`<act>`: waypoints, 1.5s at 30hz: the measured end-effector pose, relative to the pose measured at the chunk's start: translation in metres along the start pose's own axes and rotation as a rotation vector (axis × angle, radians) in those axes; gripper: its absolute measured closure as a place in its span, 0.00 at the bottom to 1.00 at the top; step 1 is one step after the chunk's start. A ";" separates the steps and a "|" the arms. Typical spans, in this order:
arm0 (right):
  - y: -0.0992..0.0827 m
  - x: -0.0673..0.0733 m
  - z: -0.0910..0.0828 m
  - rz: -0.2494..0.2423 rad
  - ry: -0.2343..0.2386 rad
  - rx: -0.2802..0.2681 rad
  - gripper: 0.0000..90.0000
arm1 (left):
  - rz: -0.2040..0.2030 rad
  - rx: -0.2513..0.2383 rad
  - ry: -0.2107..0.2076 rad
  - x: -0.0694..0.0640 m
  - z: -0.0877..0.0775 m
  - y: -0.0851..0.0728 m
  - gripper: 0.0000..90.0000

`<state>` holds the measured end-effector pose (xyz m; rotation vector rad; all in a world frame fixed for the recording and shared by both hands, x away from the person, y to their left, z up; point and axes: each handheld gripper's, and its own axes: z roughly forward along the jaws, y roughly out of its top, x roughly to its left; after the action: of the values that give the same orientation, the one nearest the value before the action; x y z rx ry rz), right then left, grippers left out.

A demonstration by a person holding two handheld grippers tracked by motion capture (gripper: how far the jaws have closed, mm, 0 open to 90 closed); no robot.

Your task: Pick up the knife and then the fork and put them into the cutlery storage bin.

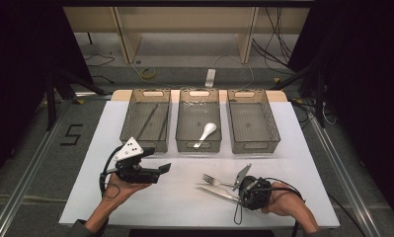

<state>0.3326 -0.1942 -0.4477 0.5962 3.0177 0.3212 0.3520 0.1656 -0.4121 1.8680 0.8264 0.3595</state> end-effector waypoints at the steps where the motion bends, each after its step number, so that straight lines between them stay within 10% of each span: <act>1: 0.000 0.000 -0.001 -0.001 0.001 -0.019 0.89 | 0.002 -0.003 0.003 0.000 0.000 0.000 0.20; 17: -0.004 -0.017 -0.029 0.145 0.013 -0.271 0.89 | -0.013 -0.064 0.024 0.002 -0.006 0.001 0.20; 45: 0.000 -0.087 -0.060 0.362 -0.011 -0.465 0.89 | -0.015 -0.086 0.015 0.003 -0.007 0.002 0.20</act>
<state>0.4078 -0.2395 -0.3882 1.0729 2.6579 0.9908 0.3501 0.1721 -0.4078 1.7799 0.8221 0.3938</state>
